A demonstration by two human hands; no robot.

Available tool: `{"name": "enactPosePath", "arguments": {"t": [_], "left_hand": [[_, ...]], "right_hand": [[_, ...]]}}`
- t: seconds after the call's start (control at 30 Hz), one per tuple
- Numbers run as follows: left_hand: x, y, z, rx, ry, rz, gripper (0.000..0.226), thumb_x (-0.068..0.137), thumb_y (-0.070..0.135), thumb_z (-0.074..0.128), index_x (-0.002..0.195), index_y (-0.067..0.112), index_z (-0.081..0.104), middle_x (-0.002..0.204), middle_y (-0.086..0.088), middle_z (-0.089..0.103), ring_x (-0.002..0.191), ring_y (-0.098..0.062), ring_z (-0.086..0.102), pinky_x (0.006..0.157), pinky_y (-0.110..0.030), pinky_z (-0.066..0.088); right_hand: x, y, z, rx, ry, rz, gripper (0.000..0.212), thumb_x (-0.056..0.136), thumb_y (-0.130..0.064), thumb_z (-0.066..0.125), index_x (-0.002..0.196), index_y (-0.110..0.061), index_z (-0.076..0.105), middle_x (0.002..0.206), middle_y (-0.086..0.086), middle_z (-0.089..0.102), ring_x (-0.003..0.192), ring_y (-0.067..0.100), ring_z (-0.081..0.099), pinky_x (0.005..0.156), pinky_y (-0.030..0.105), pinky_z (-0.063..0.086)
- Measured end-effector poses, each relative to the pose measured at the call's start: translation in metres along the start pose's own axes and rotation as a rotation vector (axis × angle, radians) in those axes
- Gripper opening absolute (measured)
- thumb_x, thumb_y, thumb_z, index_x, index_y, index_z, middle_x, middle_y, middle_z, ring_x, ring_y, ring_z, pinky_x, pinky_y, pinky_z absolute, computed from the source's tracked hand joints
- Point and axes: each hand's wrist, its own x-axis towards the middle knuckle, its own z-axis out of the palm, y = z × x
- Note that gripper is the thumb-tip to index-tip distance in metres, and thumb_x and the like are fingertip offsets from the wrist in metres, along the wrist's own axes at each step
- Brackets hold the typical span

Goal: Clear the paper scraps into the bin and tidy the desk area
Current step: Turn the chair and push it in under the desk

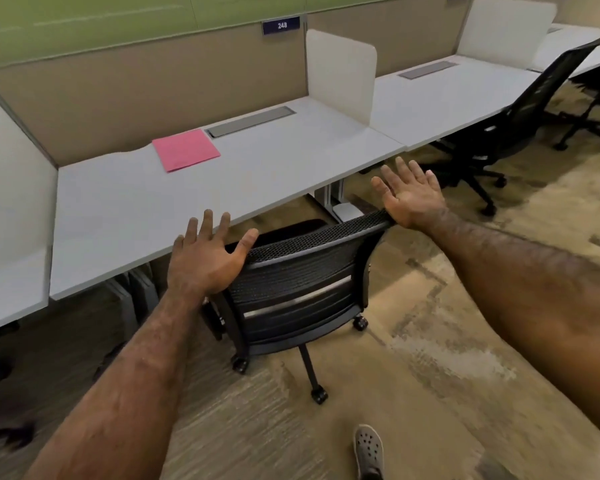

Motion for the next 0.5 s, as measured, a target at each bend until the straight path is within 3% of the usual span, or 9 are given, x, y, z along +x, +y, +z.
{"name": "enactPosePath", "arguments": {"t": [0.5], "left_hand": [[0.117,-0.077,-0.008,0.012,0.023,-0.115,0.094,0.072,0.089,0.000,0.151,0.038,0.002,0.162,0.006,-0.004,0.148,-0.018,-0.008,0.118,-0.046,0.004]], "right_hand": [[0.146,-0.086,0.030,-0.014,-0.180,-0.142,0.104,0.065,-0.089,-0.012,0.151,-0.035,0.007,0.162,-0.002,0.000,0.148,0.022,-0.006,0.116,0.047,-0.007]]}}
